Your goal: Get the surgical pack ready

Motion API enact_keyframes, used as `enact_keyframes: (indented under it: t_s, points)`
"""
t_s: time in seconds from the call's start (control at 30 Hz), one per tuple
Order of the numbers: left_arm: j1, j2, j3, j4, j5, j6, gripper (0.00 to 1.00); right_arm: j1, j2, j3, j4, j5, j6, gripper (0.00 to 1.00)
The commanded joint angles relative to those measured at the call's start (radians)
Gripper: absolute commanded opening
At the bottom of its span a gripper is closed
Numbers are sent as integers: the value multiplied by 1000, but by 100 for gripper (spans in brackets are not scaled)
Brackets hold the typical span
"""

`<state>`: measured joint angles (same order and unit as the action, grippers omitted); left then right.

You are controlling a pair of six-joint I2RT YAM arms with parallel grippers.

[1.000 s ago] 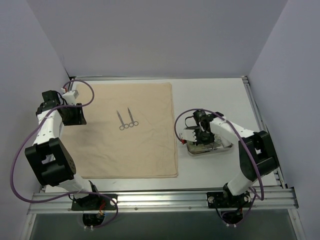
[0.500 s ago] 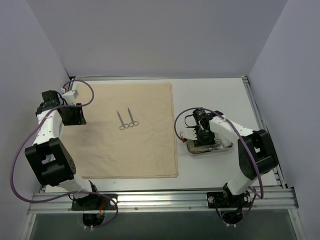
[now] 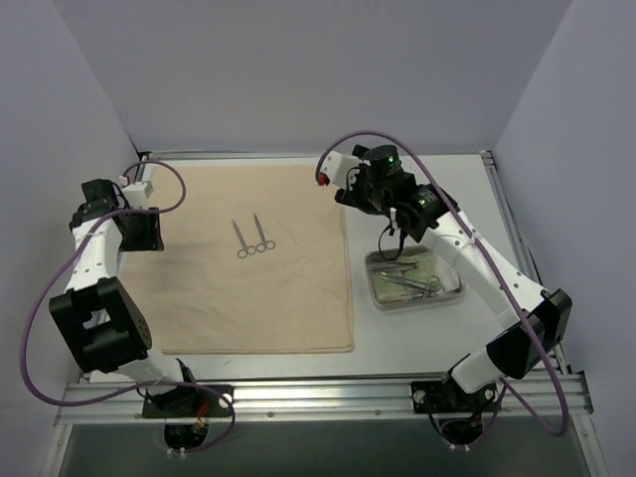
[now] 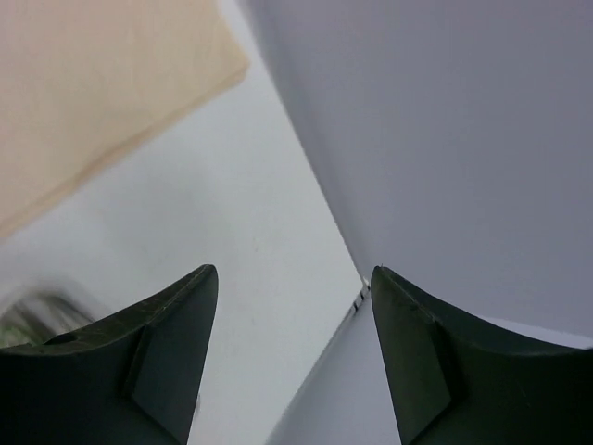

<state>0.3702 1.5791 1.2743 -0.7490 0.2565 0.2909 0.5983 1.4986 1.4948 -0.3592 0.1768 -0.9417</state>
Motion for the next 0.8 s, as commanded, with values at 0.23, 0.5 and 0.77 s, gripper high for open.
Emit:
enact_keyframes:
  t_s: [0.23, 0.5, 0.77]
  points:
    - [7, -186, 31, -84, -135, 37, 58, 21, 144, 121, 617, -234, 573, 100]
    - [7, -263, -4, -127, -141, 19, 59, 80, 392, 440, 395, 49, 620, 100]
    - [-2, -280, -23, -142, -137, -9, 63, 230, 543, 421, 483, 513, 386, 100]
